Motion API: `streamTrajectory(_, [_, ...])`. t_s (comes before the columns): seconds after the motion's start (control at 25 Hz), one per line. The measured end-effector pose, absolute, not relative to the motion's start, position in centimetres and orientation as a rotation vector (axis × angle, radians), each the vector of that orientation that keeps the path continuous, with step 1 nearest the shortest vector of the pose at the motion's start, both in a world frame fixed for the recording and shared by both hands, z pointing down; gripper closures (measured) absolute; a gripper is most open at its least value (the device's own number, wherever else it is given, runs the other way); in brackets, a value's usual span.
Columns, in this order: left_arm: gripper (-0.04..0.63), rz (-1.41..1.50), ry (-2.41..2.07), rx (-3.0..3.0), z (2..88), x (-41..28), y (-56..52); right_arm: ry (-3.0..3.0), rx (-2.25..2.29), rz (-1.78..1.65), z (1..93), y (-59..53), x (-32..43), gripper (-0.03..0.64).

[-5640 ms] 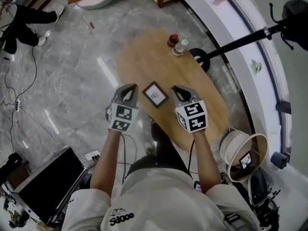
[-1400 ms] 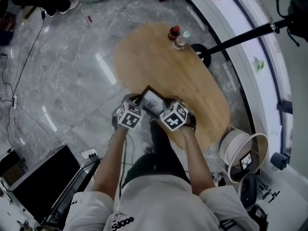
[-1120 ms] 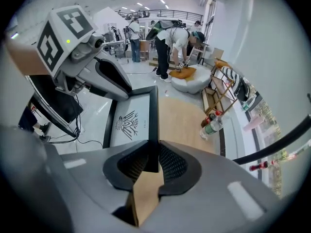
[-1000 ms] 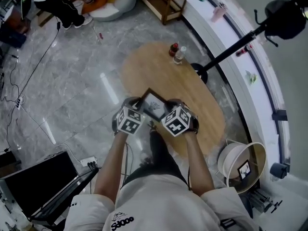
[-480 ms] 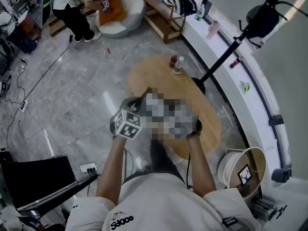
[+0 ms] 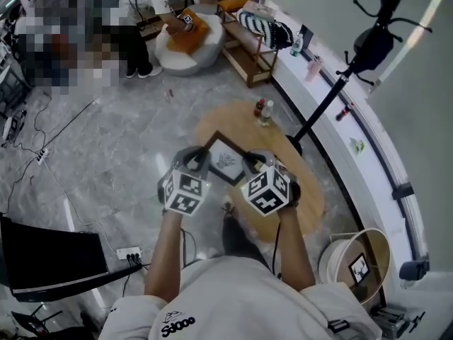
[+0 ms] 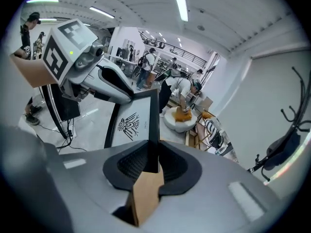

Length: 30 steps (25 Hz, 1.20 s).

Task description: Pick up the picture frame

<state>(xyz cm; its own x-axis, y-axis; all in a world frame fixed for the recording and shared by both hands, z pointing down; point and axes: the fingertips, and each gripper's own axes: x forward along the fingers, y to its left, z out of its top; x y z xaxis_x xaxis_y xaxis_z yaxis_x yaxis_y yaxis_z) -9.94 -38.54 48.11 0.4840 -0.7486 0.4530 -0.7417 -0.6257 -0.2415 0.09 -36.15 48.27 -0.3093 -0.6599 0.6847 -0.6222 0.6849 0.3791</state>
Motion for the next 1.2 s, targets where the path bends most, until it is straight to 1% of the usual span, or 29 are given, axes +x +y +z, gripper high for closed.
streamTrajectory(0.28, [0.52,-0.712,1.372,-2.627,43.1,-11.0,-34.6,-2.019,1.024,-0.199,43.2,-32.5,-0.9,0.543])
streamTrajectory(0.68, [0.52,-0.625,1.394,-2.48,37.1,-12.0,-30.2,-2.066,1.088,-0.344,37.7,-28.6,-1.9,0.543])
streamTrajectory(0.92, [0.52,-0.577,1.384,-2.422,33.7,-11.9,-29.4,-2.09,1.12,-0.424,34.6,-27.9,-1.8,0.543])
streamTrajectory(1.2, [0.52,-0.53,1.385,-2.389,31.8,-12.5,-28.4,-2.091,1.132,-0.482,32.6,-27.0,-2.3,0.543])
